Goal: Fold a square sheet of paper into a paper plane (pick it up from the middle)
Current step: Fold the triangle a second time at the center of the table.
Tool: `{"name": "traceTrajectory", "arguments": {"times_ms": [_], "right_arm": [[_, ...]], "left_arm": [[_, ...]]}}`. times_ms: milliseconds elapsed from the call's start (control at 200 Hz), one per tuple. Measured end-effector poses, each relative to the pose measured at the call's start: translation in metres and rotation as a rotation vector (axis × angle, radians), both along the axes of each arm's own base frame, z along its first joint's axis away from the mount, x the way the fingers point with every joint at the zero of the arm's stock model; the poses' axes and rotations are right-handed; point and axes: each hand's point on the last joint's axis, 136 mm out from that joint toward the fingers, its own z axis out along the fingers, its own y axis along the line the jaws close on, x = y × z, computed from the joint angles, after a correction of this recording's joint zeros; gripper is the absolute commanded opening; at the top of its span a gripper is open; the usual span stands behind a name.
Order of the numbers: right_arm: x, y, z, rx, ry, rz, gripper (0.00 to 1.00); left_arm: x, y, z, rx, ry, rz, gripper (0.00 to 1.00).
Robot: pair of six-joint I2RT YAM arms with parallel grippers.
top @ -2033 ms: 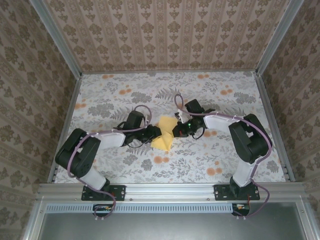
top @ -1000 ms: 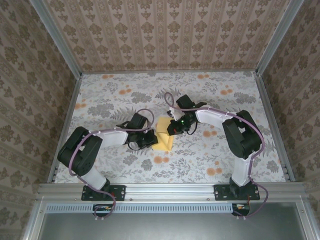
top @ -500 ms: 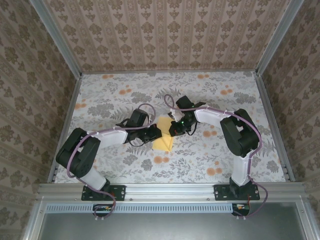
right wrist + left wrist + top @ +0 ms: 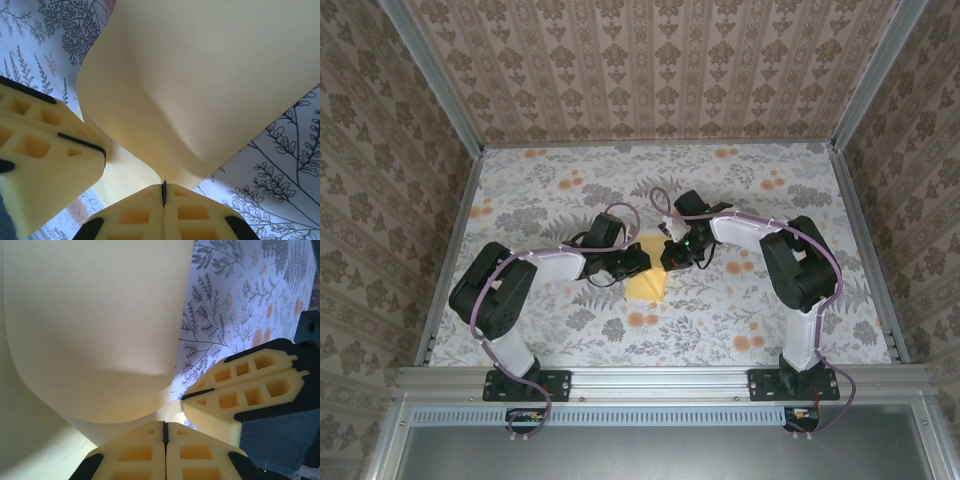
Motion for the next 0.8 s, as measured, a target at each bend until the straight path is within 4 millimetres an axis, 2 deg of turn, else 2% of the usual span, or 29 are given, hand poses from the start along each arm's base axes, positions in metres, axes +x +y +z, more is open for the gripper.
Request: {"name": "traceTrajectory", "arguments": {"times_ms": [315,800], "right_arm": [[0.002,0.0,-0.001,-0.003,-0.003,0.001,0.0],[0.006,0.001,-0.003,-0.011,-0.005,-0.001,0.0]], "left_arm": [[0.005,-0.007,0.006,-0.011,-0.014,-0.007,0.07],[0.0,-0.007,-0.012,0.013,0.027,-0.017,0.07]]}}
